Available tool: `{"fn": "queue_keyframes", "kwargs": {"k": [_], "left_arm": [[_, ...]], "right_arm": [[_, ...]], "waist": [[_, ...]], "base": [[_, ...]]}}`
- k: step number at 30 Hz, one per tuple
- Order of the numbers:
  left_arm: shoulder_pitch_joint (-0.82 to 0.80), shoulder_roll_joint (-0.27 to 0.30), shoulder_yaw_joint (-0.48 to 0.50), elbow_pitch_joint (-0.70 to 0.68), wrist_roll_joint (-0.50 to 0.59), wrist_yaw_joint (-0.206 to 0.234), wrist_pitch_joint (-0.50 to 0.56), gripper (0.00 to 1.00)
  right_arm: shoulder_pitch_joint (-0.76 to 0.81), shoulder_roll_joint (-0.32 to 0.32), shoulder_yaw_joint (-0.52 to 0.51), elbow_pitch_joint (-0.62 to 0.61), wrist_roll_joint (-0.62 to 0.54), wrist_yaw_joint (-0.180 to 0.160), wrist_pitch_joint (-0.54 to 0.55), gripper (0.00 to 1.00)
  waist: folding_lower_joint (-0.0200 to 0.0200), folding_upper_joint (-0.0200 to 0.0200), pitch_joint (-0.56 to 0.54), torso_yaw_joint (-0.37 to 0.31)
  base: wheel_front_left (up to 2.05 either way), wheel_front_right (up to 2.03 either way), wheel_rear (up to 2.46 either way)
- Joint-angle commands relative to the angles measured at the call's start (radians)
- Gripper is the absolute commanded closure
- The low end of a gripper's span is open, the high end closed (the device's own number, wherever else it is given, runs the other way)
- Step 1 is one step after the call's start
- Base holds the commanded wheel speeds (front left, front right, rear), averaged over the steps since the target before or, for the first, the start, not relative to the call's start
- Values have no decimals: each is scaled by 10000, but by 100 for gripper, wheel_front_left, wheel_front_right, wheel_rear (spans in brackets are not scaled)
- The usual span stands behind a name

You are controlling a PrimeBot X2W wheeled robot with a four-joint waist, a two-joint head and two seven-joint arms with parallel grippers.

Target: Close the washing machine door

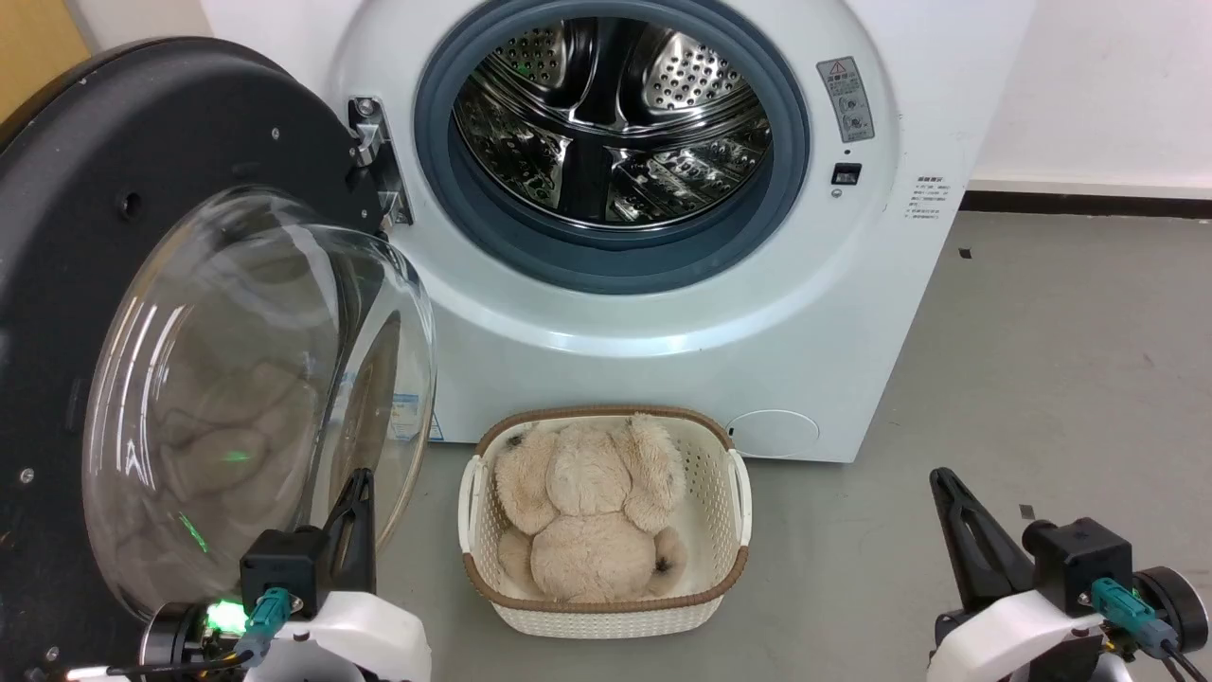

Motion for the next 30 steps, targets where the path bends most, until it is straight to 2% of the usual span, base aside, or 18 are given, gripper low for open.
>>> {"fn": "queue_keyframes", "kwargs": {"k": [1, 3, 4, 17, 18, 19, 20, 30], "left_arm": [[-111, 1, 9, 20, 30, -41, 3, 100], [-111, 1, 9, 20, 30, -41, 3, 100], [-1, 0, -2, 0, 0, 2, -4, 0], [-56, 0, -131, -14, -24, 319, -236, 0], [-62, 0, -145, -16, -24, 346, -257, 27], [-68, 0, -158, -20, -22, 370, -278, 84], [-74, 0, -171, -24, -23, 395, -299, 100], [-229, 25, -294, -133, -27, 525, -487, 100]], "right_arm": [[-140, 47, -1, 18, -78, 8, 3, 100], [-140, 47, -1, 18, -78, 8, 3, 100], [0, 0, -5, 1, 2, 0, -5, 0], [-22, 3, -189, 32, 163, 1, -236, 0], [-24, 3, -207, 34, 178, 1, -257, 0], [-26, 3, -225, 36, 191, 1, -278, 0], [-28, 4, -244, 38, 205, 1, -299, 0], [-35, 7, -400, 56, 334, 1, -487, 0]], "waist": [[0, 0, 0, 0], [0, 0, 0, 0], [0, 0, 1, 0], [0, 0, 35, 10], [0, 0, 38, 13], [0, 0, 40, 16], [0, 0, 42, 20], [0, 0, 50, 127]], "base": [[0, 0, 0], [0, 0, 0], [0, 0, 0], [0, 0, 0], [0, 0, 0], [0, 0, 0], [0, 0, 0], [0, 0, 0]]}}
